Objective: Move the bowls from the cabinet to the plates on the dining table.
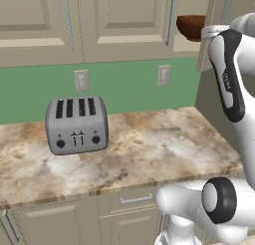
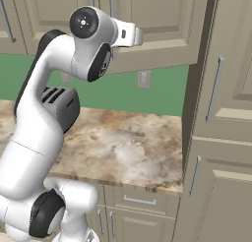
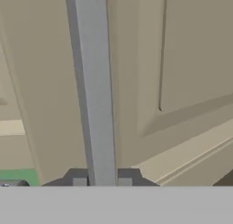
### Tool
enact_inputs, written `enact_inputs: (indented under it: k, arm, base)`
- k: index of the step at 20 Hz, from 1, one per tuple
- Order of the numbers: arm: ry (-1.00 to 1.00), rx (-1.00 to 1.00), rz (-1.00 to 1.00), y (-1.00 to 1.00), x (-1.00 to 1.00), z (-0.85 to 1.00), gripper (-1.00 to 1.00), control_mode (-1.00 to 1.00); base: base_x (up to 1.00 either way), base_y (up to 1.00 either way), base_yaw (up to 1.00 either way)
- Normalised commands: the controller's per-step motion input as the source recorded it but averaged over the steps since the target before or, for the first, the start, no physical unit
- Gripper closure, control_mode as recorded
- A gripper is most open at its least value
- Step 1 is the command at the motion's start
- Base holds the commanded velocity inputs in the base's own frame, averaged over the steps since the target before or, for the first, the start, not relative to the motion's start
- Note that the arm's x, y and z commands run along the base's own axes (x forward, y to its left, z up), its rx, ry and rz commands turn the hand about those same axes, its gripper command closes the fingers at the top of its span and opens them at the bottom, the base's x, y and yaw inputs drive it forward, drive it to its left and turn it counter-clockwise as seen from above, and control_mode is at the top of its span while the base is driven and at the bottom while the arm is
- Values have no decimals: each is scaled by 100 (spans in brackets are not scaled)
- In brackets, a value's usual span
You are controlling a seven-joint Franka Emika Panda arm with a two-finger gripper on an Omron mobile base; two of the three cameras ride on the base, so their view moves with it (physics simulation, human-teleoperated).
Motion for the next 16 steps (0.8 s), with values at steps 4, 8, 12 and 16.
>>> enact_inputs:
  k: [4,8,12,16]
  arm:
    - [0,0,0,-52,-46,0,100,-100]
    - [0,0,0,-55,-38,-5,100,-100]
    - [0,0,0,-58,-32,-10,100,-100]
    - [0,0,0,-66,-25,-18,100,-100]
  base:
    - [0,0,0]
    - [0,0,0]
    - [0,0,0]
    - [0,0,0]
